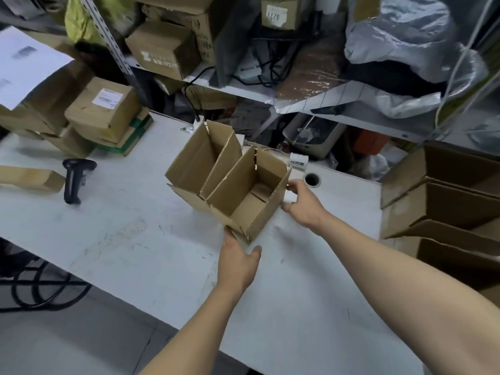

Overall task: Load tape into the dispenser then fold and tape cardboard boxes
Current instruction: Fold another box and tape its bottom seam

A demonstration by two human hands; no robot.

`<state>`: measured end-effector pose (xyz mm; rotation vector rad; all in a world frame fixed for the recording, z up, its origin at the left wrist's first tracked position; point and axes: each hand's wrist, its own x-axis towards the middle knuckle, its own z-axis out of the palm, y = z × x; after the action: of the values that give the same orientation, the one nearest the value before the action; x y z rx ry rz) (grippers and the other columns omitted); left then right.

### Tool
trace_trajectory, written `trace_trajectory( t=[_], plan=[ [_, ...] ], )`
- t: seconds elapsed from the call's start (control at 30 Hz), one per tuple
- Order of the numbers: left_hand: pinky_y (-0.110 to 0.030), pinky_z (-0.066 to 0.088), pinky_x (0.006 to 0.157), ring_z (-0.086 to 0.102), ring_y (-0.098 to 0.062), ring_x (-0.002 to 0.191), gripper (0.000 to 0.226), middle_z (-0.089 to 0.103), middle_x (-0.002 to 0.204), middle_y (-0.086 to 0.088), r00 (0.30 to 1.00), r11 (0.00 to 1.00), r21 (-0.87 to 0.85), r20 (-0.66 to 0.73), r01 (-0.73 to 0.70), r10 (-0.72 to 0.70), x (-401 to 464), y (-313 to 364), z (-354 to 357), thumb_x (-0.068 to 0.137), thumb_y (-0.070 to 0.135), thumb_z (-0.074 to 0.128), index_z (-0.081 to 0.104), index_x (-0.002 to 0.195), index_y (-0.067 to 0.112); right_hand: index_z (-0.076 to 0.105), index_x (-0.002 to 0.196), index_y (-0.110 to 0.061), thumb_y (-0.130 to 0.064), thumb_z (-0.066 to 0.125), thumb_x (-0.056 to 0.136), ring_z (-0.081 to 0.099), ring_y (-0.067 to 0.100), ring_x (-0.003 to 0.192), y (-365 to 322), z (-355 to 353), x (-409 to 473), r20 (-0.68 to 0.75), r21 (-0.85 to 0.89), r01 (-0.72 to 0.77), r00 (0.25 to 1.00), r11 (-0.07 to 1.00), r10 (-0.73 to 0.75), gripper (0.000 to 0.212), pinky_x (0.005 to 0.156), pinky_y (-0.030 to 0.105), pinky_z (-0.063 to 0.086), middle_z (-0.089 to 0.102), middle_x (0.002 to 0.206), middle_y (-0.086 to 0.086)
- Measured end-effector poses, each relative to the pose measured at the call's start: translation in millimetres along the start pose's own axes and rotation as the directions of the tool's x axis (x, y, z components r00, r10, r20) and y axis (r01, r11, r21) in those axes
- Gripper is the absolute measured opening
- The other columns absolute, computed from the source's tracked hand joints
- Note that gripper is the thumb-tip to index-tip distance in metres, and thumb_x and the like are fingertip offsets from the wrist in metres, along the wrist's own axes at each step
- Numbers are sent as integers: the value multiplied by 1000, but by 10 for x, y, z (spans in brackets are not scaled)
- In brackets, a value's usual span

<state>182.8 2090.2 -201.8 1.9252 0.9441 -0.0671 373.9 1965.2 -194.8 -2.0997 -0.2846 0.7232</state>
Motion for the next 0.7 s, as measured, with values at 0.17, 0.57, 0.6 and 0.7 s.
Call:
trace_trajectory(
  t=[0.17,0.57,0.6,0.7],
  plan=[
    [-24,50,79,64,-14,101,54,66,119,9,999,999,-24,-29,-30,29,-461,-15,-52,89,32,77,49,135,28,37,124,-27,-30,71,93,57,27,125,324,-65,-813,-21,35,-18,1000,999,19,46,106,46,51,50,134,-6],
    [-51,44,107,44,-29,123,52,55,119,-4,995,977,196,-23,-86,93,-1521,-226,368,100,67,38,55,132,29,49,141,-49,-40,60,102,62,6,92,1254,-180,-2744,-156,-8,-34,987,999,32,41,85,27,53,55,111,-11],
    [-50,46,103,47,-27,118,50,57,113,-1,995,973,209,-7,-94,97,-1594,-248,419,99,69,37,58,125,31,50,141,-50,-40,60,102,62,7,91,1324,-206,-2845,-167,-2,-46,985,999,45,41,85,27,53,54,110,-11],
    [-45,52,90,57,-22,103,47,64,99,8,989,962,228,44,-149,142,-1761,-247,566,97,73,37,62,109,36,54,140,-43,-42,59,102,62,7,89,1527,-300,-3114,-204,-6,-99,974,995,96,38,80,26,52,53,108,-10]
  ],
)
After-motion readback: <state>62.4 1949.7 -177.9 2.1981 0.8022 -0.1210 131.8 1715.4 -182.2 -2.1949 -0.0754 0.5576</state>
